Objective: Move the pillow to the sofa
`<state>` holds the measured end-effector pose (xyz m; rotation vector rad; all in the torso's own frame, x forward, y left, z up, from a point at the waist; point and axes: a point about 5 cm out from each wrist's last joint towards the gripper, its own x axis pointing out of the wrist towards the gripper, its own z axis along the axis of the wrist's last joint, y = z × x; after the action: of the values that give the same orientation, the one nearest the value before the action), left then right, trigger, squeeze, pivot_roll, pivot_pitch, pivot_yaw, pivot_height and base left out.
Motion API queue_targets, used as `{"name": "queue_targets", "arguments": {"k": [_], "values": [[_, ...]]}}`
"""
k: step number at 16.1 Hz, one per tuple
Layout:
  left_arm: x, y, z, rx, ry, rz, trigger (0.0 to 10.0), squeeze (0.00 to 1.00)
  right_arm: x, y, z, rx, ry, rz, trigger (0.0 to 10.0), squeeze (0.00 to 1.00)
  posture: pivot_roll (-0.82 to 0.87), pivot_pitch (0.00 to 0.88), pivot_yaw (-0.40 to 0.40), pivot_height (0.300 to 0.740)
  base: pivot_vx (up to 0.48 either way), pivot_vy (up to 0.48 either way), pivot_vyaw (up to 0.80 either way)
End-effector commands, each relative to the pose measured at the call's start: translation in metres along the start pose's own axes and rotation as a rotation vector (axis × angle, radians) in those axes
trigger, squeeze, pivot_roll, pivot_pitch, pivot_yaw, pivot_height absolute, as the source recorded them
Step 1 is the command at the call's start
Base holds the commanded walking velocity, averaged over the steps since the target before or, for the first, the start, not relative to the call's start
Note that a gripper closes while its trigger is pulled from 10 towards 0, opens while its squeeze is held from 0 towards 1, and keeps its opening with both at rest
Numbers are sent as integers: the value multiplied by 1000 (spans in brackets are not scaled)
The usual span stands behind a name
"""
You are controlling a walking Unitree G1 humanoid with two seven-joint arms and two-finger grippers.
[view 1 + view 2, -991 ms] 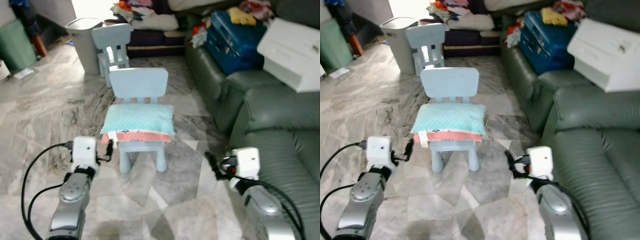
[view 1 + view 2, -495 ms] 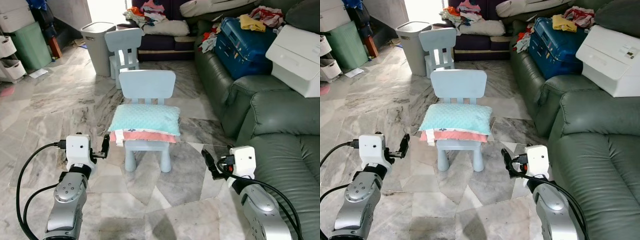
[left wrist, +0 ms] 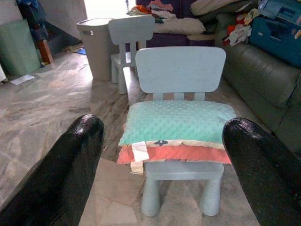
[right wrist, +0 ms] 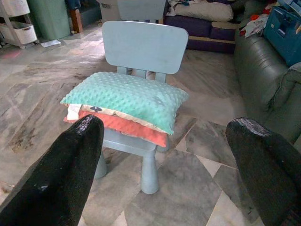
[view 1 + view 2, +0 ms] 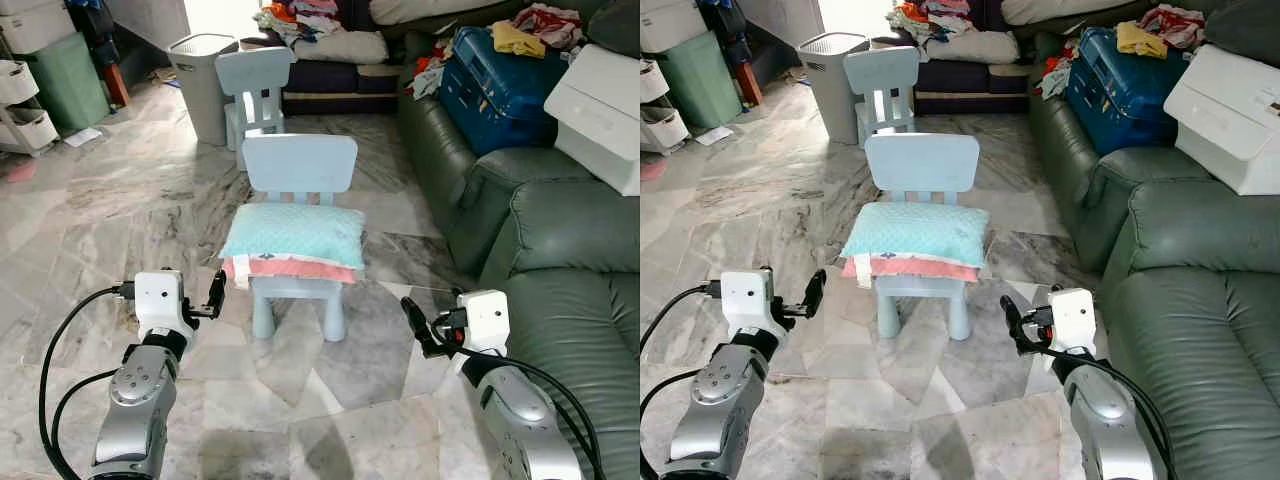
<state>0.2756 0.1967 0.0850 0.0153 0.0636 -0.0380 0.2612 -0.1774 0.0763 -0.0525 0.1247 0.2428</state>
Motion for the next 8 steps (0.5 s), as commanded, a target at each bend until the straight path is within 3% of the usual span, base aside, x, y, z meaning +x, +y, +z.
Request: {"name": "queue_targets", "arguments": {"k": [1,8], "values": [[-1,3,2,3,-4,2,10000,0,0,-1,3,-6,-15,-7,10000,0,-135,0,12,740,262,0,0],[-1,2,1,-1,-1,-2,10000,0,0,-1,3,-6,-14,-6,10000,0,-137,0,10,740,293,0,0]]}}
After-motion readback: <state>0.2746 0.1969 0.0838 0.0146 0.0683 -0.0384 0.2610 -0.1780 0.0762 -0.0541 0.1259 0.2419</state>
